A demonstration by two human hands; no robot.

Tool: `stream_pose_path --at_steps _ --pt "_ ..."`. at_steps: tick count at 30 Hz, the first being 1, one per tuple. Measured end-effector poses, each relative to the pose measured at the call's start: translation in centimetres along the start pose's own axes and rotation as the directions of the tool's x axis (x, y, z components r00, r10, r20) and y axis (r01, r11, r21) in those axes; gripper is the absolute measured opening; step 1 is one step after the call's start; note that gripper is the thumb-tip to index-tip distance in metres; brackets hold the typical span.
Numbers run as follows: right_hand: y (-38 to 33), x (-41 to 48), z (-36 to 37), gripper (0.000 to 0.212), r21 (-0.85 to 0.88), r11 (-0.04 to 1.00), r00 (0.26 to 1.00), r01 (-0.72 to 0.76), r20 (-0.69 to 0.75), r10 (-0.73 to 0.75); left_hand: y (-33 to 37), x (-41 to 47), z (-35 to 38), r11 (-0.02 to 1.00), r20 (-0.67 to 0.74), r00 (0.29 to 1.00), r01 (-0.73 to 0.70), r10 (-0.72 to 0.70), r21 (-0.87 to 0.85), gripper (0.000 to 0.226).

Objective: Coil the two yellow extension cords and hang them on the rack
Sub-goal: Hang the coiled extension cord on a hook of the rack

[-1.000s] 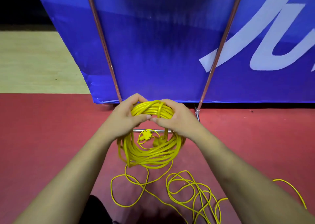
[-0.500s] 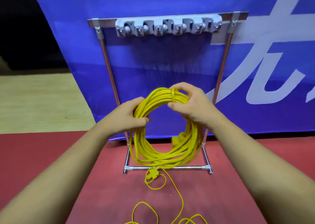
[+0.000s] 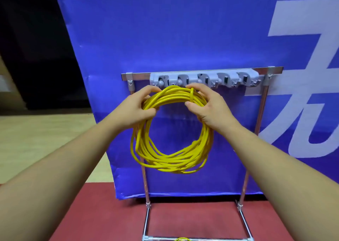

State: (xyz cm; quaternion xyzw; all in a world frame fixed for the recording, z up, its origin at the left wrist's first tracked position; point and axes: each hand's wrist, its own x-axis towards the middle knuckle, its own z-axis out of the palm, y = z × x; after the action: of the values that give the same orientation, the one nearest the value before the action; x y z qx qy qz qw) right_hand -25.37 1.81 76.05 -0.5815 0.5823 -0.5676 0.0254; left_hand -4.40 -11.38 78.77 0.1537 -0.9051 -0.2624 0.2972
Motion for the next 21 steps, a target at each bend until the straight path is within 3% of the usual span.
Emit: stream_pose_path --at_steps 7,14,17,20,21 --pt "3.0 8.1 2.8 0.042 -0.204 0.979 0.993 0.029 -0.109 -0.052 -3.4 6.9 -3.2 0.985 -0.081 0.997 -0.005 0.019 0.170 0.051" --pt "5.5 12.4 5.4 0.041 -0.475 0.875 0.987 -0.091 -0.157 0.018 -7.7 12.1 -4.0 0.951 -0.087 0.996 0.034 -0.007 0.308 0.045" --pt "6.7 13.2 5.8 0.037 -0.482 0.868 0.986 -0.120 -0.158 0.048 -9.2 13.5 -3.4 0.926 -0.073 0.997 0.032 -0.004 0.377 0.045" --pt "8.0 13.8 5.8 0.024 -0.393 0.911 0.985 -0.122 -0.164 0.061 -9.7 14.4 -2.7 0.913 -0.095 0.995 0.008 0.033 0.408 0.042" --pt "8.4 13.9 5.9 0.030 -0.347 0.930 0.985 -0.121 -0.159 0.069 -9.9 14.4 -2.4 0.904 -0.100 0.993 -0.011 0.059 0.428 0.040"
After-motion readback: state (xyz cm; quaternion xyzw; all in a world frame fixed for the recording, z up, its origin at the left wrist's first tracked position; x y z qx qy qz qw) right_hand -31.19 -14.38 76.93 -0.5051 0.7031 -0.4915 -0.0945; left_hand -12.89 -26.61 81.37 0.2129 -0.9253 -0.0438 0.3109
